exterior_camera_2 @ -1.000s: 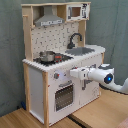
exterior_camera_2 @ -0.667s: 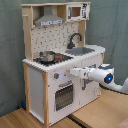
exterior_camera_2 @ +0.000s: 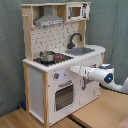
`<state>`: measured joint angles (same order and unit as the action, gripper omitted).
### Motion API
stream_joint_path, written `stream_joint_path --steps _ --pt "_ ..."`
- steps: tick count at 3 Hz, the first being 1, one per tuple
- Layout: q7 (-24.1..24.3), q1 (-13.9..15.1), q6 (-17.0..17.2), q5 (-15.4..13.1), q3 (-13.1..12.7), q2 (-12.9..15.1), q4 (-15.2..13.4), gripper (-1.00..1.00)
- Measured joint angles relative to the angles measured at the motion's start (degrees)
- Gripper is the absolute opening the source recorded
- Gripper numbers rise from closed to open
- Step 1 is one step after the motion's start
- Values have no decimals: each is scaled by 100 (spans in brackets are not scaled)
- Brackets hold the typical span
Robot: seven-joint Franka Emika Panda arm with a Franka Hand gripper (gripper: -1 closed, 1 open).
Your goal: Play with the kitchen
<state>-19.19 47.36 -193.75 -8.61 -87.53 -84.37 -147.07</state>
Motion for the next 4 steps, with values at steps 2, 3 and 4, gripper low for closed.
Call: stream_joint_path --steps 2,3,4 --pt "1214 0 -34 3 0 0 -12 -100" --pt "1793 0 -54 6 1 0 -19 -100" --pt "2454 0 -72 13 1 0 -25 -100"
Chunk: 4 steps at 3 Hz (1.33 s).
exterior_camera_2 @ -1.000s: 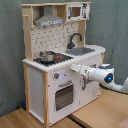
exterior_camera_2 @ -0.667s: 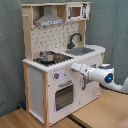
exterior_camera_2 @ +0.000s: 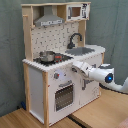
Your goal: Play with the kitchen
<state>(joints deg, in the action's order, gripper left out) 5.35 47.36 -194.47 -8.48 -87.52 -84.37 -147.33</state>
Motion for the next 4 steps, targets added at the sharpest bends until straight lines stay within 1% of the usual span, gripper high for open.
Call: stream_joint_path --steps 2,3,4 --pt "1178 0 -30 4 0 0 -10 -100" --pt "1728 0 -127 7 -1 -4 -2 -100" --pt "1728 -2 -142 7 -1 -4 3 100"
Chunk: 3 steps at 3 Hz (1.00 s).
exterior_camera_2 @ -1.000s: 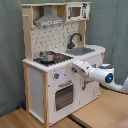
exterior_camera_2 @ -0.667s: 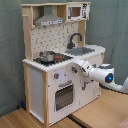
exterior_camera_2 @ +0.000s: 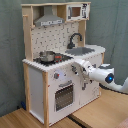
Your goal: Play with the kitchen
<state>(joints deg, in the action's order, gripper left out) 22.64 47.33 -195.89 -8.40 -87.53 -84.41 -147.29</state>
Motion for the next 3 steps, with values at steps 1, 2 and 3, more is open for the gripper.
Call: stream_joint_path --steps 1,2,3 --pt "0 -6 -46 0 0 0 11 100" --pt "-192 -479 157 -4 -2 -65 238 100" --pt "-247 -906 559 -4 68 -69 236 100"
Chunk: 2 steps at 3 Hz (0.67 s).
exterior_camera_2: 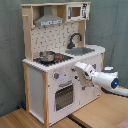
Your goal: Play with the kitchen
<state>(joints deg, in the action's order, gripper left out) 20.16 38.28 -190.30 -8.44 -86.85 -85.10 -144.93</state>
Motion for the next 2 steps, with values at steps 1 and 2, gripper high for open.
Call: stream_joint_path --steps 1,2 --pt "-24 -370 439 0 54 -5 -5 100" --pt "-1 -750 905 1 112 -27 -3 100"
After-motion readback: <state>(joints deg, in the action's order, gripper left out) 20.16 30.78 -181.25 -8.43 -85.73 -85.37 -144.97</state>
